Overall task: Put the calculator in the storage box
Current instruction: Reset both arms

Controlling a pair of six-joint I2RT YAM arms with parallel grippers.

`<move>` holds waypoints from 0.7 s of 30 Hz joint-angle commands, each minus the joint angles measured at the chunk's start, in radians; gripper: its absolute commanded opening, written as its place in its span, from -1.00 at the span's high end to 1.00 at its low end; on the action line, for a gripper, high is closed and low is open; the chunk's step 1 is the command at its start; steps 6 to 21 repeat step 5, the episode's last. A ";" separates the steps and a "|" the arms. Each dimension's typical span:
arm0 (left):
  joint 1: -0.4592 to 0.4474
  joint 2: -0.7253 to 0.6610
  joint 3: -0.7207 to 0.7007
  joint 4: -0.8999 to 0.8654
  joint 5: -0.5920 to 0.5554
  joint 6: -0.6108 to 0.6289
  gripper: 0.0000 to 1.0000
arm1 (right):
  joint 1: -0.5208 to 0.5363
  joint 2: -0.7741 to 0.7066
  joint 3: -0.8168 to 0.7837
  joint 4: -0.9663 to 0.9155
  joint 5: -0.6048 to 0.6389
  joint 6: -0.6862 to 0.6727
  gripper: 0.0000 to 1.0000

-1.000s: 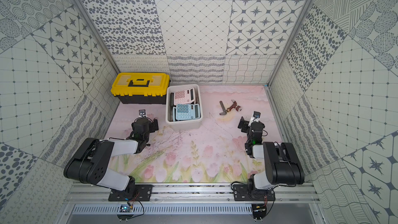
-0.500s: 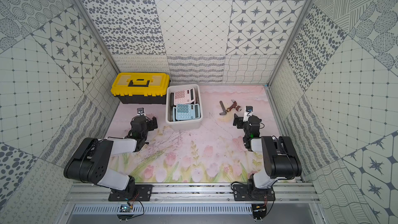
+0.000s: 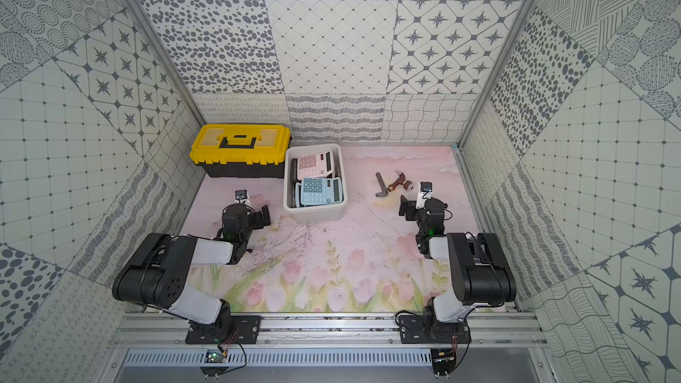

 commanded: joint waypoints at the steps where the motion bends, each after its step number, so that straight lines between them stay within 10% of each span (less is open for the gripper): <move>1: 0.006 -0.009 0.009 0.040 0.056 0.005 -0.99 | 0.004 0.002 0.005 0.024 -0.009 -0.010 -0.94; 21: 0.005 0.002 0.002 0.075 0.054 0.014 -0.99 | 0.006 0.003 0.004 0.024 -0.008 -0.011 -0.94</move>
